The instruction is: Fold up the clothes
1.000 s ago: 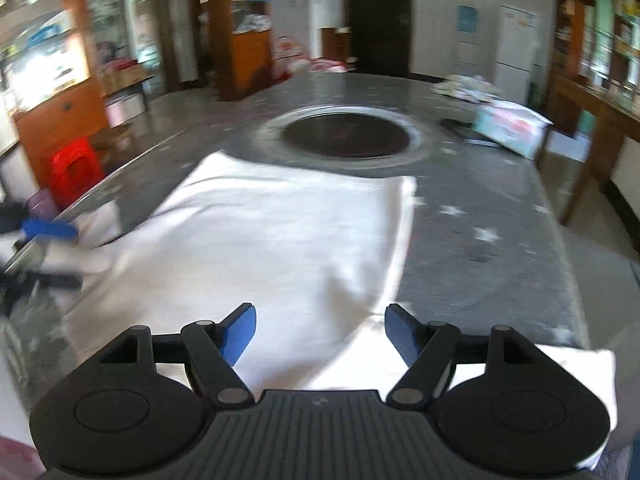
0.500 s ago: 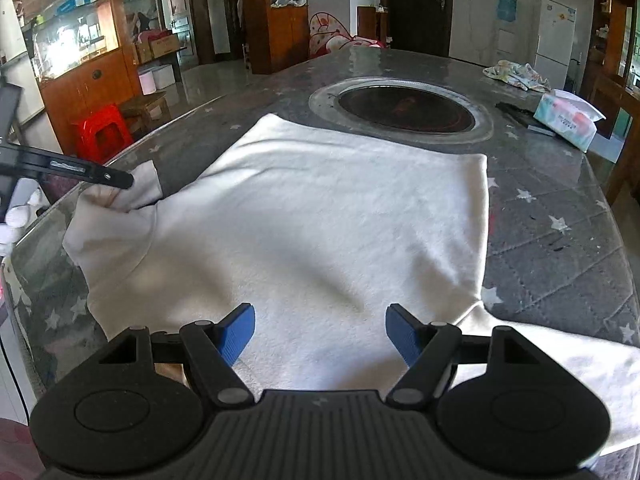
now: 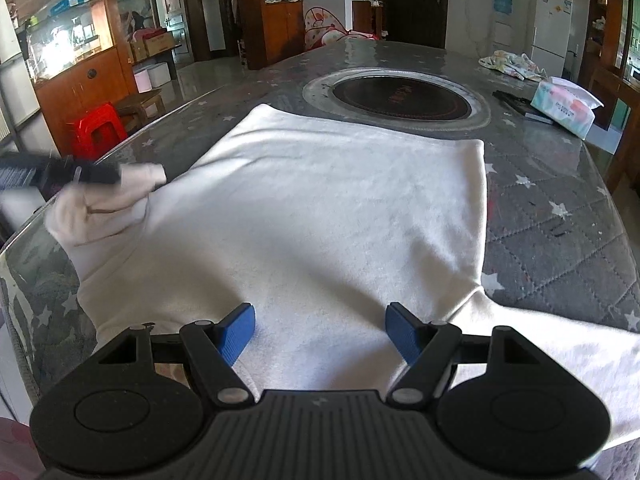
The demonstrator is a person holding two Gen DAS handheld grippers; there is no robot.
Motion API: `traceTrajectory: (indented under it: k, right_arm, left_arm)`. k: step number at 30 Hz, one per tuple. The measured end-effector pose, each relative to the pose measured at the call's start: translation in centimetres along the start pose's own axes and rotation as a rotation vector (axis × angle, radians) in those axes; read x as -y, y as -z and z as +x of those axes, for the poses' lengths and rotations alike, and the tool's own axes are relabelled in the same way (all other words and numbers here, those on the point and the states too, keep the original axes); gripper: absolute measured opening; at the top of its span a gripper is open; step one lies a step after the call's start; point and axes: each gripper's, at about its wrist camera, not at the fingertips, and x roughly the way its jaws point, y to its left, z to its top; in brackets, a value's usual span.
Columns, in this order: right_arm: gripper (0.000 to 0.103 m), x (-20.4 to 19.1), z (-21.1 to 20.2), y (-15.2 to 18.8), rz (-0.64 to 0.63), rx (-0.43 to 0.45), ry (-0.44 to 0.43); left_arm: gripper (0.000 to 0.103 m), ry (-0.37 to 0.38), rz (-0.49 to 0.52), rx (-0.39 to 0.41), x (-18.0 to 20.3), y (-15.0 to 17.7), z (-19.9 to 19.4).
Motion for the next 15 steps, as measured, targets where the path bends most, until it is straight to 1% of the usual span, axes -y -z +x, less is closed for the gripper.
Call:
traceTrajectory:
  k: [2,5,6,7,8,9,11,13,15]
  right_arm:
    - [0.074,0.0,0.0,0.0,-0.002,0.0,-0.001]
    - [0.074,0.0,0.0,0.0,-0.004,-0.001,-0.003]
    - [0.074,0.0,0.0,0.0,-0.004,-0.001,-0.003]
    - [0.074,0.0,0.1,0.0,-0.004,0.0,-0.004]
    - [0.074,0.1,0.1,0.0,-0.003,0.0,-0.004]
    - [0.074,0.1,0.1,0.0,-0.003,0.0,-0.004]
    - [0.075,0.0,0.1,0.0,-0.004,0.001,-0.003]
    - [0.075,0.0,0.2,0.0,-0.005,0.001,-0.002]
    - [0.075,-0.1,0.3,0.0,-0.005,0.002,-0.002]
  left_arm:
    - [0.014,0.092,0.052,-0.06,1.5,1.0,0.3]
    - [0.016,0.13,0.122,-0.081,2.3,1.8,0.2]
    - [0.02,0.132,0.125,-0.067,2.0,1.5,-0.1]
    - [0.026,0.115,0.119,-0.045,1.6,1.2,-0.5]
    - [0.031,0.098,0.113,-0.022,1.2,0.9,-1.0]
    - [0.039,0.081,0.107,0.001,0.8,0.5,-1.4]
    - [0.045,0.046,0.096,0.045,0.0,-0.2,-2.2]
    - [0.045,0.002,0.107,0.045,-0.5,-0.8,-1.4]
    - [0.045,0.012,0.139,0.019,-0.5,-1.2,0.0]
